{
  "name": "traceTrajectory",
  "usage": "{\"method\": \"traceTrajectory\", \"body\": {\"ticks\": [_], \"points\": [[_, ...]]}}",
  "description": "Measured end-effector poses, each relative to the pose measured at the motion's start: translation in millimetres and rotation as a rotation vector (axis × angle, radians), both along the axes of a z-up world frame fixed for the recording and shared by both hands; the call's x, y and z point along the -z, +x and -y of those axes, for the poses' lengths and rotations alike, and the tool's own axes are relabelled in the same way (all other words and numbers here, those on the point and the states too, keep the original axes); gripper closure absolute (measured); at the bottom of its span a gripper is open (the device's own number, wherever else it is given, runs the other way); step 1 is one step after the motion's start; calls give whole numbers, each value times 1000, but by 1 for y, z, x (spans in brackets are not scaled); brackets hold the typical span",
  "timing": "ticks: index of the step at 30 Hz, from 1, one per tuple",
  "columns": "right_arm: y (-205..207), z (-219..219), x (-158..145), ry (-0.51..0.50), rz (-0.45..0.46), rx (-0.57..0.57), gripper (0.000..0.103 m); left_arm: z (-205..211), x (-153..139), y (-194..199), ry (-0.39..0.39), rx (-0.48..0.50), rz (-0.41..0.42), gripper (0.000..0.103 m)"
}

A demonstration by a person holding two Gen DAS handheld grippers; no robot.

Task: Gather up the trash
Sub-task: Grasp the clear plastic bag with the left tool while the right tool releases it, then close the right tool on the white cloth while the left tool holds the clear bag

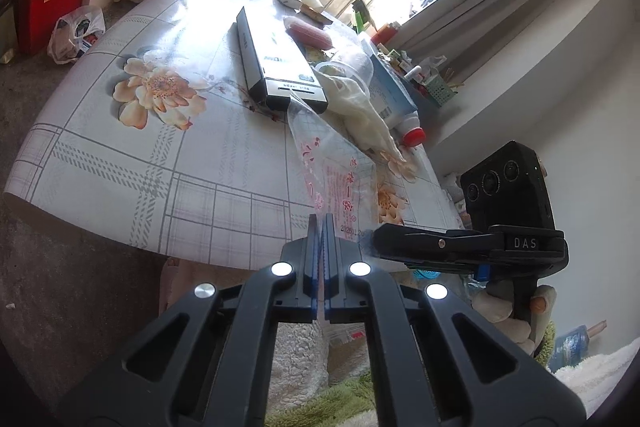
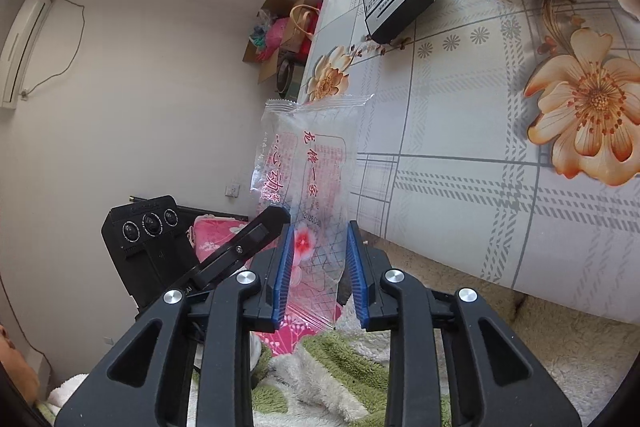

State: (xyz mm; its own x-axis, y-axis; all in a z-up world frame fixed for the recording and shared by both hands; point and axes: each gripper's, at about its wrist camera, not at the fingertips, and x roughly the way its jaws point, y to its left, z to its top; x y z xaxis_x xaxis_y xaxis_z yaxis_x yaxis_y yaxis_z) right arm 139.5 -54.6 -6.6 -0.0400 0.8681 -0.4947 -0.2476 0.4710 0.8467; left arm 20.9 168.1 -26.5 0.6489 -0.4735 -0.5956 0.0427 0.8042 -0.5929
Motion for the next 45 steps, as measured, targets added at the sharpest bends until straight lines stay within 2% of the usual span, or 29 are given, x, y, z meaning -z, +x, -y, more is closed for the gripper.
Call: {"method": "traceTrajectory", "body": {"ticks": [1, 6, 12, 17, 22, 28, 31, 37, 41, 45], "points": [[1, 3, -3, -24, 23, 16, 65, 2, 0, 4, 7, -1, 5, 103], [-1, 19, -9, -164, 146, 101, 56, 10, 8, 24, 33, 1, -9, 103], [-1, 39, -16, -247, 220, 180, 55, 13, 18, 35, 91, -19, -22, 103], [0, 66, -28, -291, 299, 237, 49, 10, 22, 37, 97, -36, -30, 103], [0, 81, -46, -377, 384, 278, 44, 3, 21, 34, 90, -55, -26, 103], [23, 76, -54, -493, 483, 300, 38, 1, 16, 31, 103, -62, -12, 103], [36, 70, -55, -551, 529, 298, 38, 0, 16, 31, 119, -69, -16, 103], [75, 39, -48, -595, 603, 218, 38, -6, 18, 36, 113, -94, -34, 103], [107, 22, -25, -644, 562, 186, 38, -6, 18, 37, 110, -95, -39, 103], [114, 15, -5, -706, 526, 167, 61, -4, 21, 39, 116, -93, -48, 103]]}}
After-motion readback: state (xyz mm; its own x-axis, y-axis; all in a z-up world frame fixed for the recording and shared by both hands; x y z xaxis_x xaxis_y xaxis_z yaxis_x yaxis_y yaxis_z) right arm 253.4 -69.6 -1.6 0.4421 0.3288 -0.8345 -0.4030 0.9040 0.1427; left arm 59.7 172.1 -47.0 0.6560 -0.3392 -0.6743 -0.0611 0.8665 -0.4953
